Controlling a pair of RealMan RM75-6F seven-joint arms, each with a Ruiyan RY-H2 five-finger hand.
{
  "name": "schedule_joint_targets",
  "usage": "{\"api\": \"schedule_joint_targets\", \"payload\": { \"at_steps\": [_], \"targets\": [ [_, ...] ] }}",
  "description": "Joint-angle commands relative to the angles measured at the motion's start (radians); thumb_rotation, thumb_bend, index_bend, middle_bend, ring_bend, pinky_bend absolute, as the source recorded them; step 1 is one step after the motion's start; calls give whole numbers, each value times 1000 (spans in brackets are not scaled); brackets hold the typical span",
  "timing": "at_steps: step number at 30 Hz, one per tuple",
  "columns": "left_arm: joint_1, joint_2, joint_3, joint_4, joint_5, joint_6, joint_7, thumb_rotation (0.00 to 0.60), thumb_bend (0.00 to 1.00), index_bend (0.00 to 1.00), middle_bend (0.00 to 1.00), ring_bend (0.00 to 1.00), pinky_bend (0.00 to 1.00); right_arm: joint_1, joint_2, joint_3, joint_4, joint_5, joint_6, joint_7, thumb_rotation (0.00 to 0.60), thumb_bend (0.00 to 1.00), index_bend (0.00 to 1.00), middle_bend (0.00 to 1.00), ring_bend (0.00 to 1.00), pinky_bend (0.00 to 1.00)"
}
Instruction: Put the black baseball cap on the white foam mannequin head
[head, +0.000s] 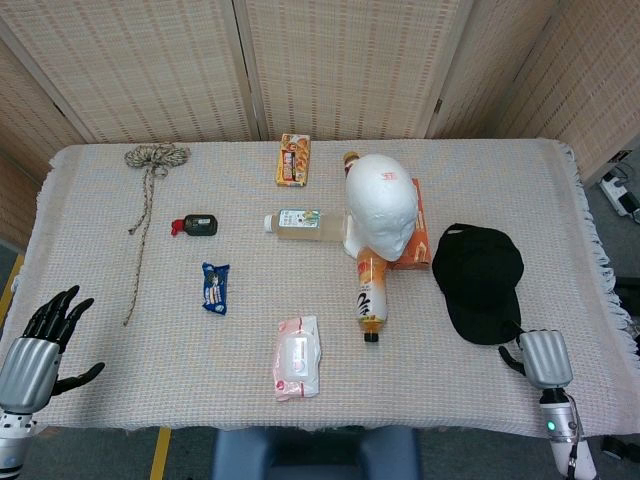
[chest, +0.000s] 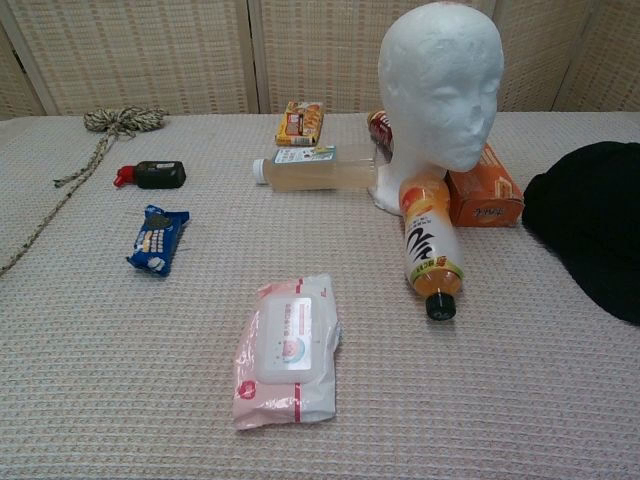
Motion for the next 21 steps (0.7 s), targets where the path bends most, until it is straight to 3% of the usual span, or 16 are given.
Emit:
{"api": "schedule_joint_targets", "payload": {
  "at_steps": [1, 21],
  "targets": [
    [0, 0, 0, 0, -1, -1, 2, 600, 114, 156, 48, 0, 177, 6, -10, 5, 8, 7, -11, 0, 600, 206, 471, 1000, 1000, 1000],
    [3, -9, -12, 4, -17, 3, 20, 600, 114, 161, 53, 0, 178, 54, -61, 36, 49, 50, -71, -3, 600, 228, 446, 1000, 1000, 1000]
  ]
}}
